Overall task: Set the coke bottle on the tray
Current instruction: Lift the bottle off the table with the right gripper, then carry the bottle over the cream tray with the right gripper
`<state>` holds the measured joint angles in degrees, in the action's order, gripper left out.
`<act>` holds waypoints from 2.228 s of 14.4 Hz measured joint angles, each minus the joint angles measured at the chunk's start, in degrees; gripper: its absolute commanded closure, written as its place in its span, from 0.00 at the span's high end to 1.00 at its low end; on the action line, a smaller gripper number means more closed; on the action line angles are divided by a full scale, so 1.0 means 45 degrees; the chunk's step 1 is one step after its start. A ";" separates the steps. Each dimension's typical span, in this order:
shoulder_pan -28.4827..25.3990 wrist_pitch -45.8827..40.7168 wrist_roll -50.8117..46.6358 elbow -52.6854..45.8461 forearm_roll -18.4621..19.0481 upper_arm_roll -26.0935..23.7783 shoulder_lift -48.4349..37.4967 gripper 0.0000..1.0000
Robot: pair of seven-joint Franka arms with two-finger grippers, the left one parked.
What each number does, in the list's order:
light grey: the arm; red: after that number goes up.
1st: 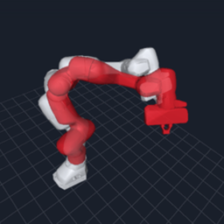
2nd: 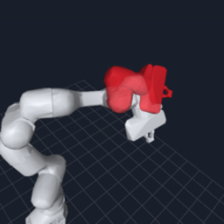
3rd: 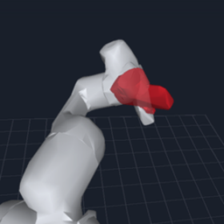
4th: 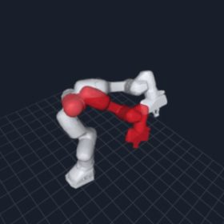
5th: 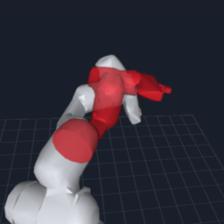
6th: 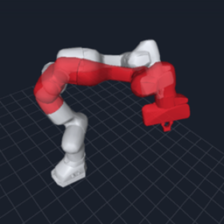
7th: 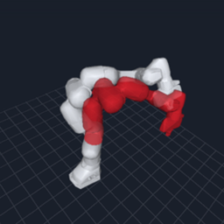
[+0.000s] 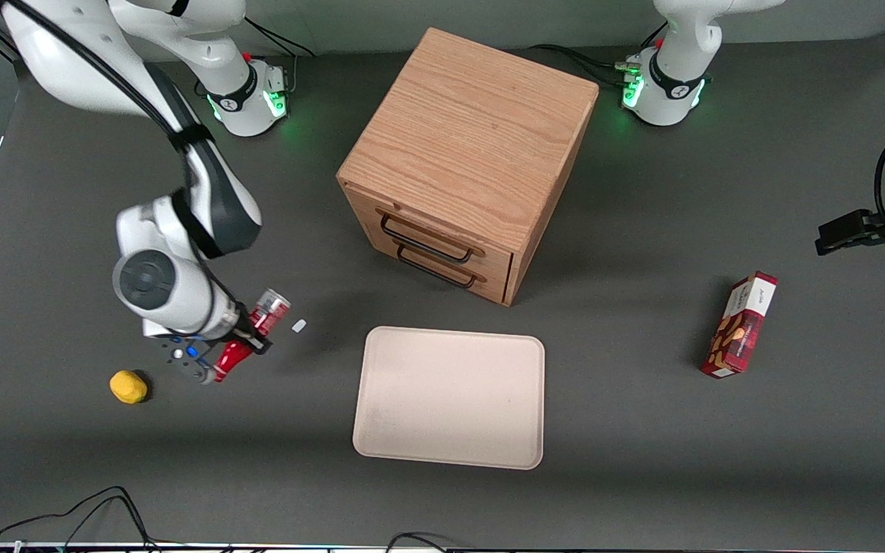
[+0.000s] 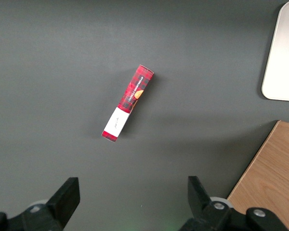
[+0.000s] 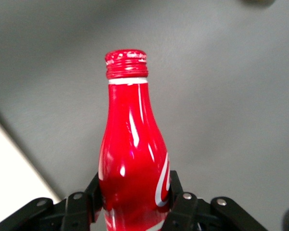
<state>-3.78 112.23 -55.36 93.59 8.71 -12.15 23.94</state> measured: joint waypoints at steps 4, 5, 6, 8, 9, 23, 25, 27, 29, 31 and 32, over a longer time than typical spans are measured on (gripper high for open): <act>0.0047 -0.4146 0.2286 -0.3384 -0.0922 0.0260 -0.0605 0.00; 0.0057 -0.4611 0.2627 -0.3896 -0.0953 0.0309 -0.0596 0.00; 0.0080 -0.4847 0.2838 -0.4200 -0.0955 0.0323 -0.0536 0.00; 0.0052 -0.5035 0.3036 -0.4699 -0.0956 0.0319 -0.0099 0.00; 0.0017 -0.5197 0.3099 -0.5161 -0.0955 0.0306 0.0307 0.00; -0.3470 -0.1923 0.3281 -0.9174 -0.0961 0.0643 0.6638 0.00; -0.3700 -0.0922 0.3281 -0.9206 -0.0961 0.0661 0.7375 0.00; -0.3784 -0.0372 0.3329 -0.9300 -0.0961 0.0661 0.7929 0.00; -0.3783 0.0136 0.3555 -0.9330 -0.0961 0.0667 0.8294 0.00; -0.3783 0.0604 0.3640 -0.9336 -0.0961 0.0679 0.8593 0.00; -0.3791 0.0752 0.3735 -0.9343 -0.0961 0.0679 0.8711 0.00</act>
<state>-20.84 115.61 -38.55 51.54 4.39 -9.09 63.14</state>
